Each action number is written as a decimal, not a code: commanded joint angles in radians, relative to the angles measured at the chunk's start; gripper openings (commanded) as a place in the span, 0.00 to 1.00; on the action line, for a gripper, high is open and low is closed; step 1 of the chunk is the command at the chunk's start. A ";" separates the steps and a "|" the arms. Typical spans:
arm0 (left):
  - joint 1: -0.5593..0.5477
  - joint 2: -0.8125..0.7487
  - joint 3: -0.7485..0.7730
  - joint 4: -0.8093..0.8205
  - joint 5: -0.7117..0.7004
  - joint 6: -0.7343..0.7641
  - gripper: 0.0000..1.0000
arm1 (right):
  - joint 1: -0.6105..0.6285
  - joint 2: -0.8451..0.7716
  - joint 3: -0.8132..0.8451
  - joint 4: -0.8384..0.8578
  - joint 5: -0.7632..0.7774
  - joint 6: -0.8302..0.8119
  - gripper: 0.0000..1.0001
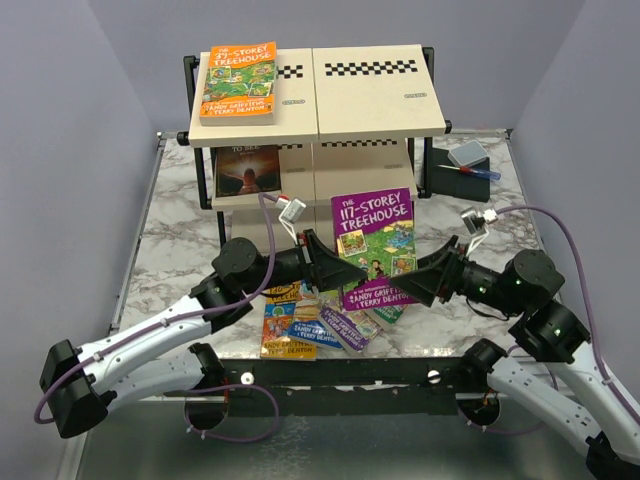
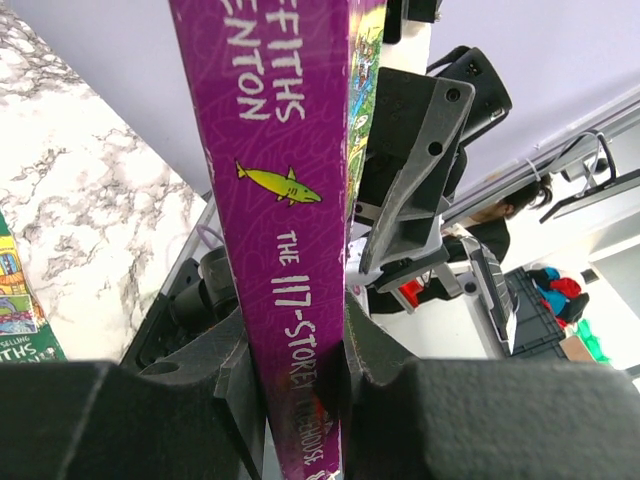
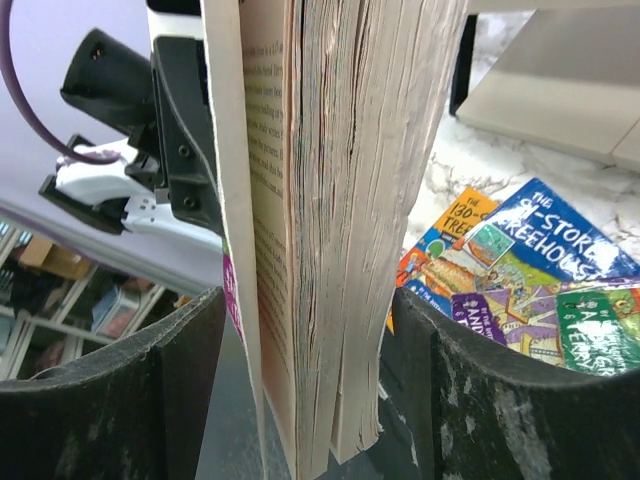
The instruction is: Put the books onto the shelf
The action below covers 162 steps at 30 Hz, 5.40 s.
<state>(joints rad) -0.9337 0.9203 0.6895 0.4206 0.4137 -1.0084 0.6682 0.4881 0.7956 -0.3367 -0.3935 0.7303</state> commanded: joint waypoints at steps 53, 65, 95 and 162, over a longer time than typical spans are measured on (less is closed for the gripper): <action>0.003 -0.173 0.055 -0.059 -0.154 0.180 0.00 | 0.002 -0.017 -0.242 0.608 -0.149 0.247 0.15; 0.004 -0.218 0.045 -0.211 -0.273 0.214 0.26 | 0.002 -0.029 -0.209 0.512 -0.101 0.198 0.00; 0.004 -0.434 0.160 -0.913 -0.654 0.609 0.99 | 0.002 0.342 0.424 0.220 0.019 0.043 0.00; 0.003 -0.461 0.048 -0.879 -0.594 0.653 0.99 | -0.211 1.317 1.452 -0.072 -0.206 0.332 0.01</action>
<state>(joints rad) -0.9314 0.4538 0.7490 -0.4656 -0.1913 -0.3687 0.4580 1.8217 2.2482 -0.5056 -0.5533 1.0519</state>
